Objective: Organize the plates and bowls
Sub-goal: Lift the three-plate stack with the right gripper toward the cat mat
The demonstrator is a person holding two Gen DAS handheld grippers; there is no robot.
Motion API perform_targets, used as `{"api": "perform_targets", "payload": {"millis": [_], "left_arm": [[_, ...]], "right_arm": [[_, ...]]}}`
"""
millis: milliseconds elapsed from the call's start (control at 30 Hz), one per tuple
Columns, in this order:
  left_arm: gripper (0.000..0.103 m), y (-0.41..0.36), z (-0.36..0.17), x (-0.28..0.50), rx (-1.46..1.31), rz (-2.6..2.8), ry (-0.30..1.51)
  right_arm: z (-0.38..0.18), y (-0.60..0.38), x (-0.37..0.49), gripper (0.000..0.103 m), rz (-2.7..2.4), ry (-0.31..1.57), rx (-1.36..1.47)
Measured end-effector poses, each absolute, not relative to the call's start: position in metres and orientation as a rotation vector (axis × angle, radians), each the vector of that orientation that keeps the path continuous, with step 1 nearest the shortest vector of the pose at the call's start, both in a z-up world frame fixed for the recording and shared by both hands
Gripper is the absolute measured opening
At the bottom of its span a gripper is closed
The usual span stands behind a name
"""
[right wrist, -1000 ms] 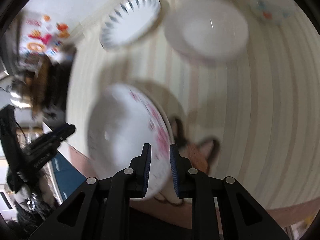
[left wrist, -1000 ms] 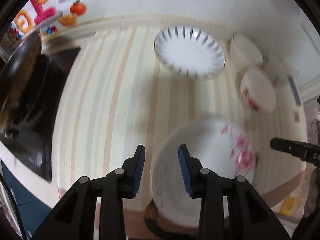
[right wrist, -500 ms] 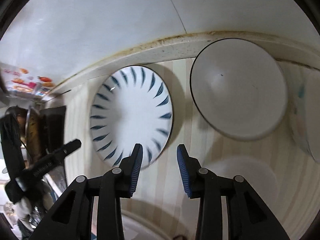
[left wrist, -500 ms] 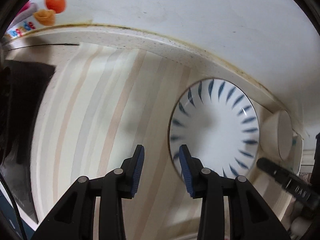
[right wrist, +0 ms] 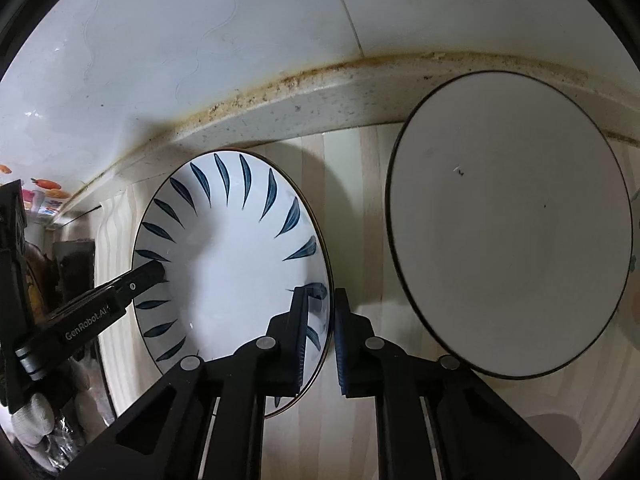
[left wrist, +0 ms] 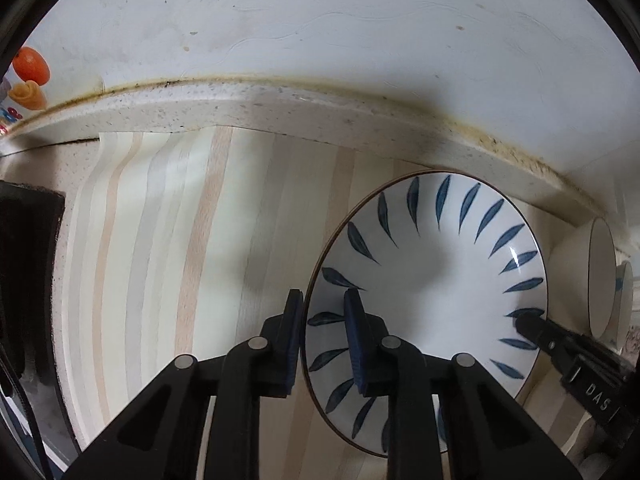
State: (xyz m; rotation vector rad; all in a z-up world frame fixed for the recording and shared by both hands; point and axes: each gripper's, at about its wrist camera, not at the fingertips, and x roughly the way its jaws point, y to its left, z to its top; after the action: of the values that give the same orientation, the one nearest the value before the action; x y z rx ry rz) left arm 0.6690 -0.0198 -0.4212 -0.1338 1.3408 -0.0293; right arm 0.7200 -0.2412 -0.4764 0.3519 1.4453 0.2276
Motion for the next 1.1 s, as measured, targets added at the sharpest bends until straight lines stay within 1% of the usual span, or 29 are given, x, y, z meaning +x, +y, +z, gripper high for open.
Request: {"api": "perform_targets", "payload": {"millis": [333,567,733,767,933,1100], "left_arm": [[0.017,-0.017,-0.387,0.618,-0.133,-0.055,1.266],[0.017,-0.019,-0.339,0.567,-0.138,-0.097,1.190],[0.017,-0.030,-0.311,0.534,-0.151,-0.121,1.144],[0.017,-0.028,-0.314,0.537,-0.152,-0.125,1.138],[0.017,-0.030,-0.300,0.499,-0.158,-0.153,1.120],[0.017,-0.035,-0.299,0.464,-0.137,-0.167,1.139]], "right_arm": [[-0.440,-0.246,0.702,0.013,0.257,1.383,0.326],[-0.403,-0.251,0.668,0.013,0.284,1.336,0.314],[-0.371,-0.261,0.630,0.013,0.303,1.299,0.291],[-0.366,-0.263,0.622,0.013,0.303,1.293,0.292],[-0.342,-0.278,0.574,0.013,0.312,1.275,0.310],[-0.334,-0.287,0.530,0.013,0.315,1.271,0.354]]}}
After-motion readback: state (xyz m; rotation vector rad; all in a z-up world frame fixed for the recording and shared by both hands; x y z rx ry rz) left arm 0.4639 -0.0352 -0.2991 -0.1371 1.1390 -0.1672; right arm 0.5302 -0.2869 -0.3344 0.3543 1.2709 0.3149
